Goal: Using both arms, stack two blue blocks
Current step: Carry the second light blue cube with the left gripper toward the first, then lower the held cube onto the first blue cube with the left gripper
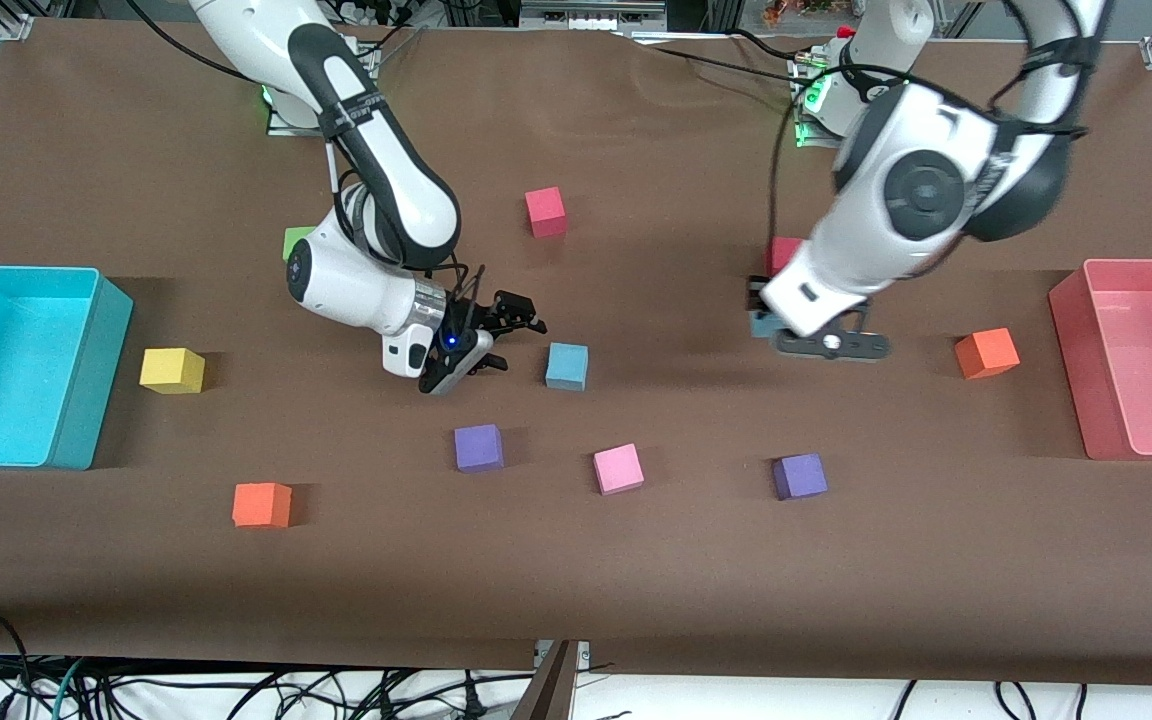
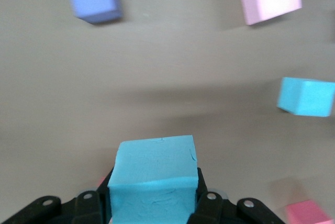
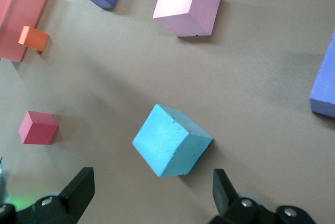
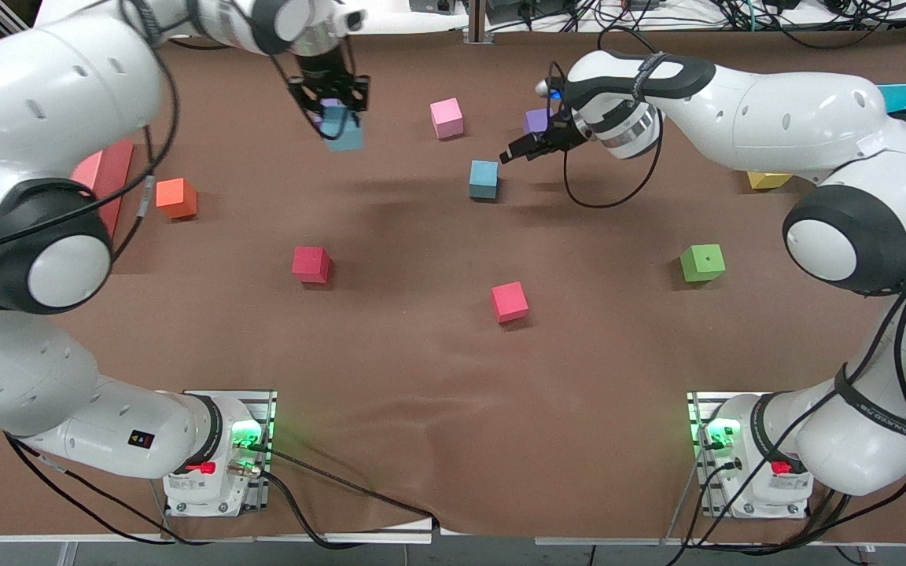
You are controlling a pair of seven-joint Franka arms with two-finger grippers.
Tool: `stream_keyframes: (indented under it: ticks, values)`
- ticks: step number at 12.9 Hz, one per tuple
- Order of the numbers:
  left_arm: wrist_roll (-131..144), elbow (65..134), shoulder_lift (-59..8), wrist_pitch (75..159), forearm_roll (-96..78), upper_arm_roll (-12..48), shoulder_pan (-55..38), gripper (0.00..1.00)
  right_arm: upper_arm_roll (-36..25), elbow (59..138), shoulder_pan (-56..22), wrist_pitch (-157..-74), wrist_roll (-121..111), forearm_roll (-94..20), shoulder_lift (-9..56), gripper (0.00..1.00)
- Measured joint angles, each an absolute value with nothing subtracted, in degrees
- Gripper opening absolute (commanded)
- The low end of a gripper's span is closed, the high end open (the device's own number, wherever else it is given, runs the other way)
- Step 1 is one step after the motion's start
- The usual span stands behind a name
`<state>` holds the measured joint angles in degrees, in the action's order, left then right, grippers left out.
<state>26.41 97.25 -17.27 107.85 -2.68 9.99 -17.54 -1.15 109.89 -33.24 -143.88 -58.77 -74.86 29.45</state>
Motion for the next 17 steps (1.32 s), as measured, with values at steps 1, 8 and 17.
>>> stream_keyframes:
  ticks: [1, 8, 17]
  values:
    - [29.6, 95.1, -19.8, 108.0, -2.7, 10.0, -19.9, 0.00, -1.1, 111.1, -33.7, -144.8, -66.8, -80.8, 29.6, 1.00]
    - [40.3, 75.8, -38.4, 111.5, -2.7, 6.9, -30.6, 0.00, -1.1, 111.9, -36.4, -149.8, -111.1, -110.2, 35.1, 1.00]
    - [48.5, 71.4, -46.2, 119.0, -2.7, 4.3, -38.1, 0.00, -1.1, 109.8, -37.5, -148.5, -119.9, -114.6, 38.0, 1.00]
